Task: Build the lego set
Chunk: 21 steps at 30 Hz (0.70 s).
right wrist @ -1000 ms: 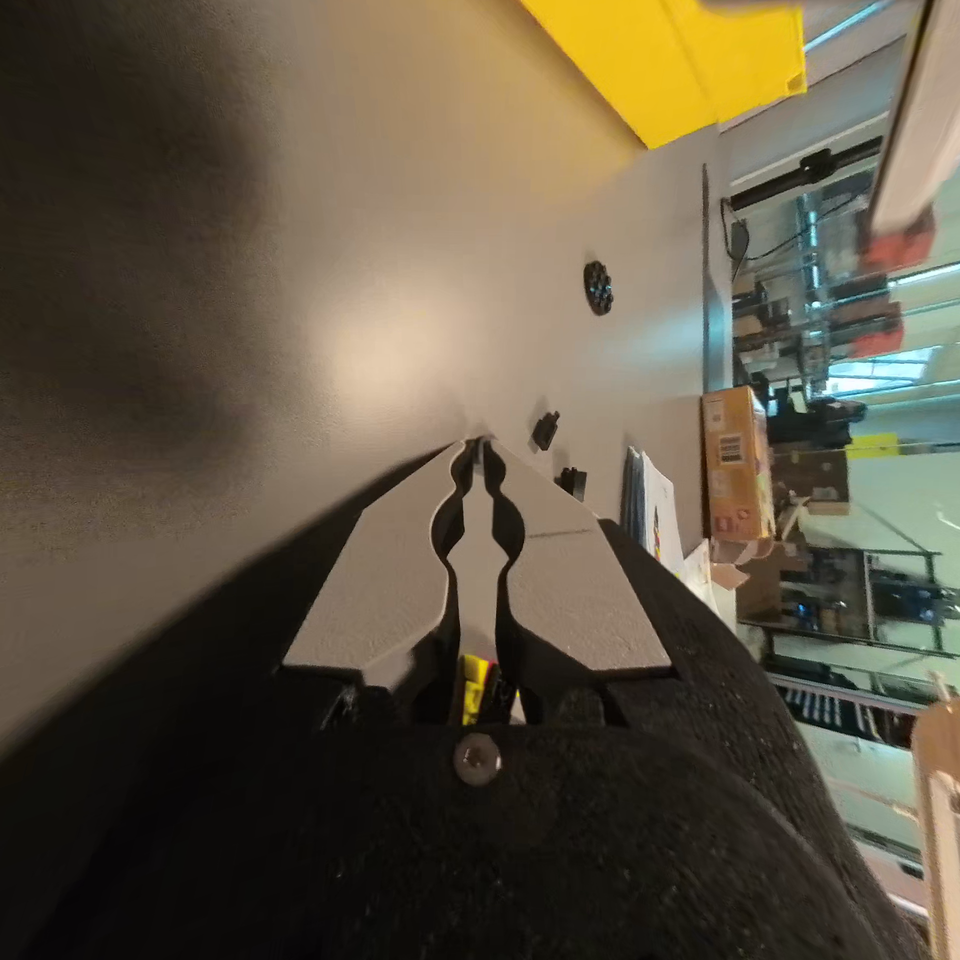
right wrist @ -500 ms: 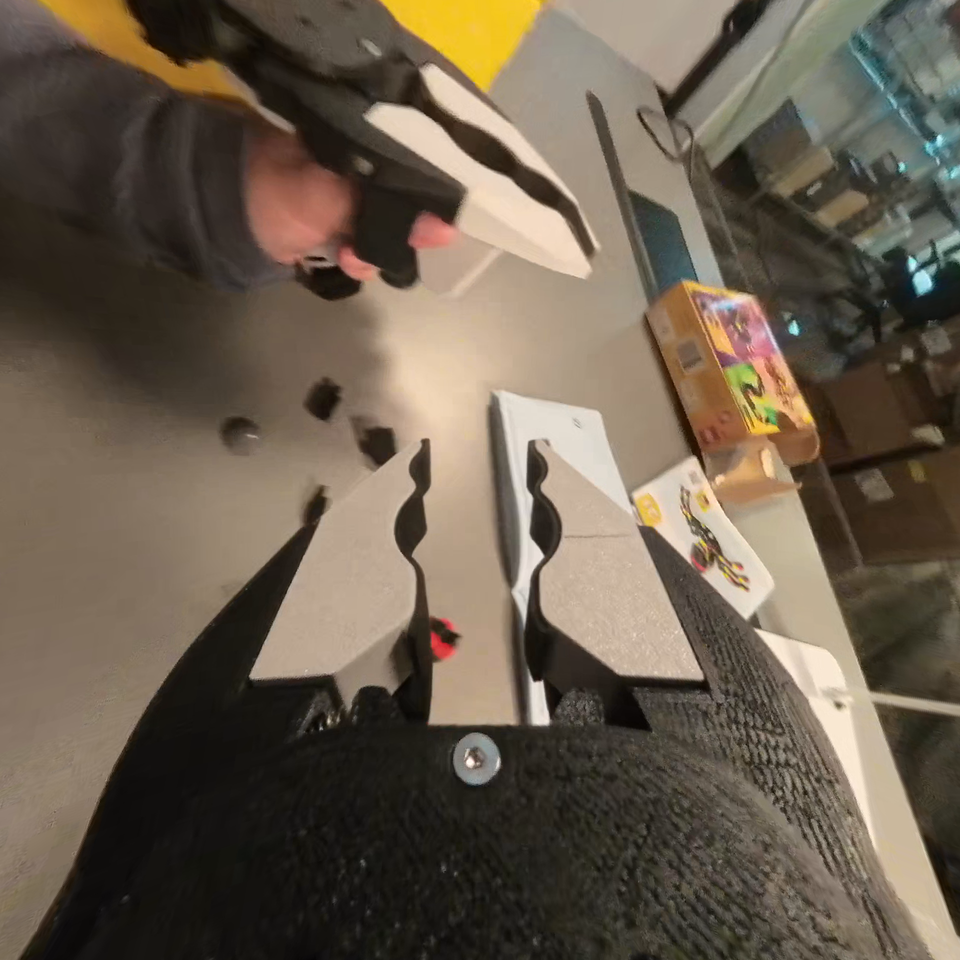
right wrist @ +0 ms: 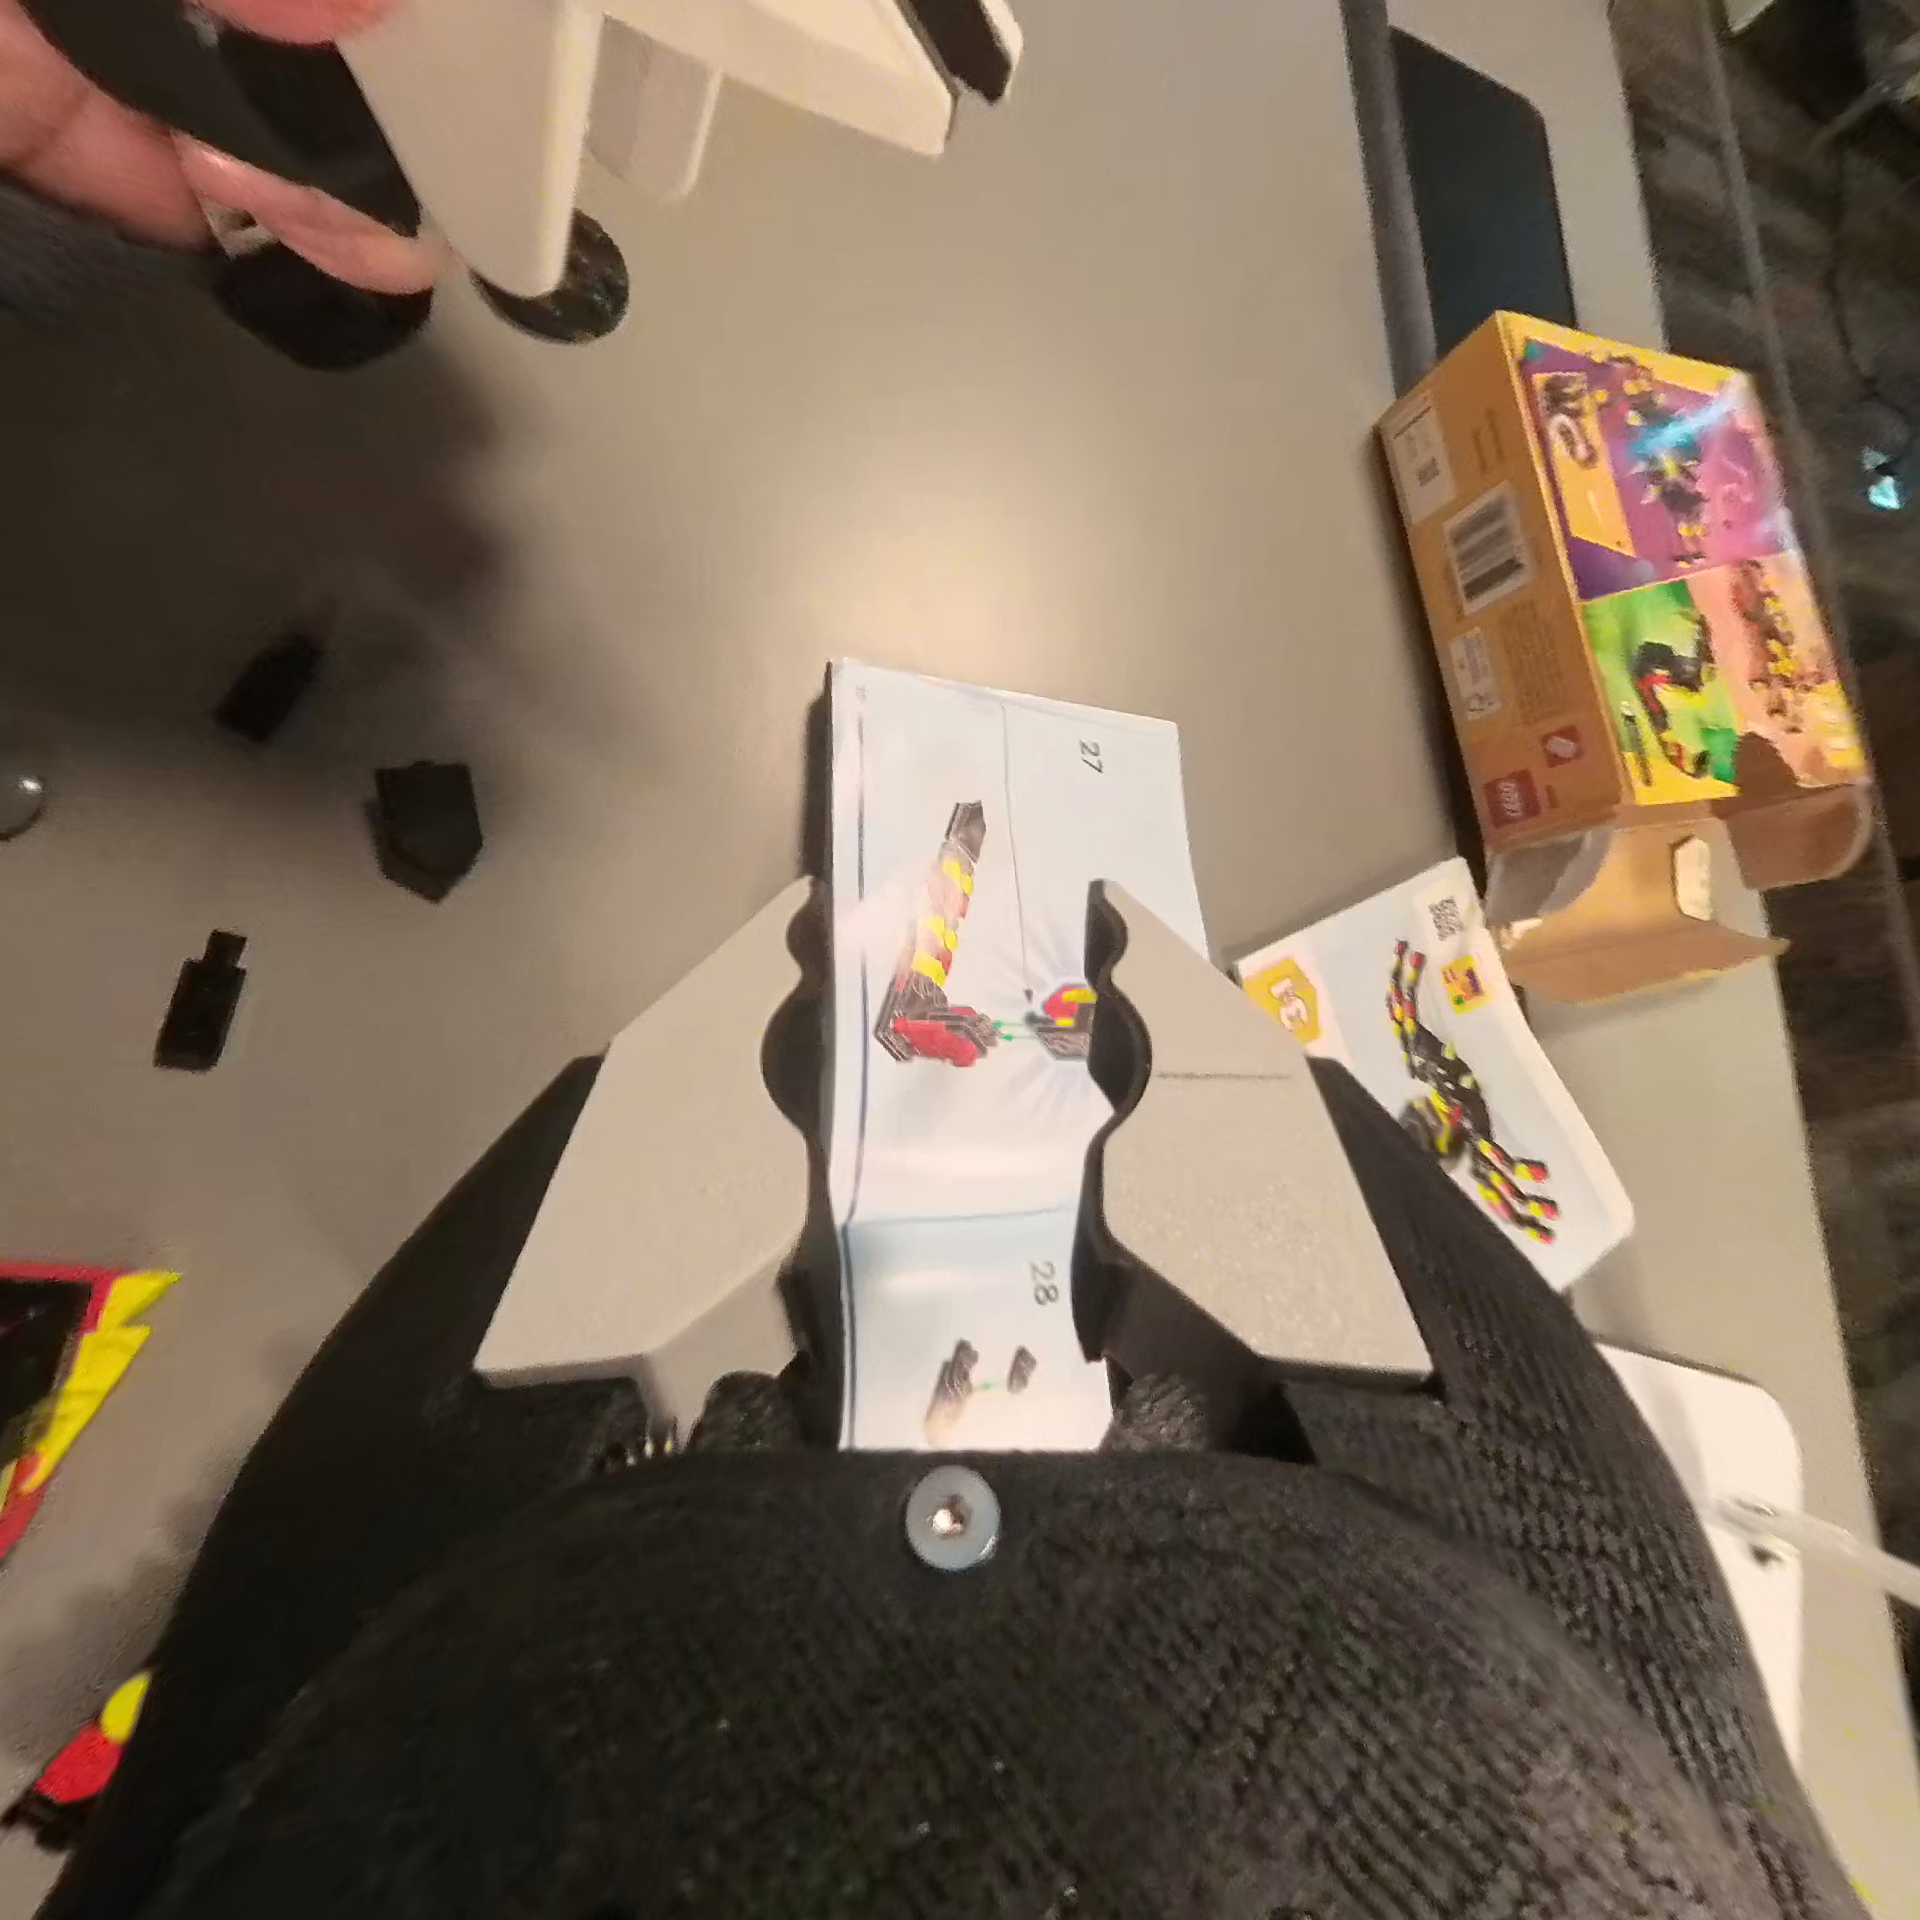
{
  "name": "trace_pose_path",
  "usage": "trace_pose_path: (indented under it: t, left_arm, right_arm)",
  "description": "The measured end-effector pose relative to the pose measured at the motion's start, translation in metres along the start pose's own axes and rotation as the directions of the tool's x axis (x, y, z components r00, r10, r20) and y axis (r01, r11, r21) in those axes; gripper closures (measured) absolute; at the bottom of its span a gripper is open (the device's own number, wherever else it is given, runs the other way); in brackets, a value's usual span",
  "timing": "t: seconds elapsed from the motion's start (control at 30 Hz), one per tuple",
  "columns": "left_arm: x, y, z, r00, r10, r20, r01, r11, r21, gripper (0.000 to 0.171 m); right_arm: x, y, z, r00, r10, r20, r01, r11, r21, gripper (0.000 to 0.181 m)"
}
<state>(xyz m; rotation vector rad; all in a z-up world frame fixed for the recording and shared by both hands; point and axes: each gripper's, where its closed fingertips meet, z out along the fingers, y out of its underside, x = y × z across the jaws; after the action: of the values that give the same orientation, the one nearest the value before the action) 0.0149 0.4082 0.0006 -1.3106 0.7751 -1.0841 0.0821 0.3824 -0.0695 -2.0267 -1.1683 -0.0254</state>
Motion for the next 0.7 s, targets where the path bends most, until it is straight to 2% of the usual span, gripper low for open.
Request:
trace_pose_path:
  t: [0.2, 0.4, 0.47, 0.6, 0.7]
  left_arm:
    - [-0.002, -0.001, -0.001, 1.0, -0.018, -0.002, 0.018, 1.0, 0.008, 0.16]
    - [-0.002, -0.001, -0.001, 0.999, -0.031, -0.008, 0.031, 0.999, 0.01, 0.16]
    - [-0.002, -0.001, -0.001, 0.999, -0.033, -0.009, 0.033, 0.999, 0.01, 0.16]
    - [-0.002, -0.001, -0.001, 0.999, -0.038, -0.012, 0.039, 0.999, 0.011, 0.16]
    - [-0.003, -0.001, -0.001, 0.999, -0.041, -0.013, 0.041, 0.999, 0.011, 0.16]
  right_arm:
    - [-0.009, 0.003, 0.025, 0.999, -0.028, 0.044, 0.03, 0.999, -0.042, 0.128]
    - [-0.009, 0.009, 0.031, 0.998, -0.022, 0.062, 0.026, 0.997, -0.067, 0.129]
    - [-0.008, 0.011, 0.03, 0.998, -0.02, 0.057, 0.024, 0.997, -0.071, 0.135]
    - [-0.01, 0.013, 0.029, 0.998, -0.007, 0.064, 0.012, 0.997, -0.071, 0.163]
    - [-0.009, 0.012, 0.028, 0.998, 0.015, 0.054, -0.013, 0.999, -0.05, 0.175]
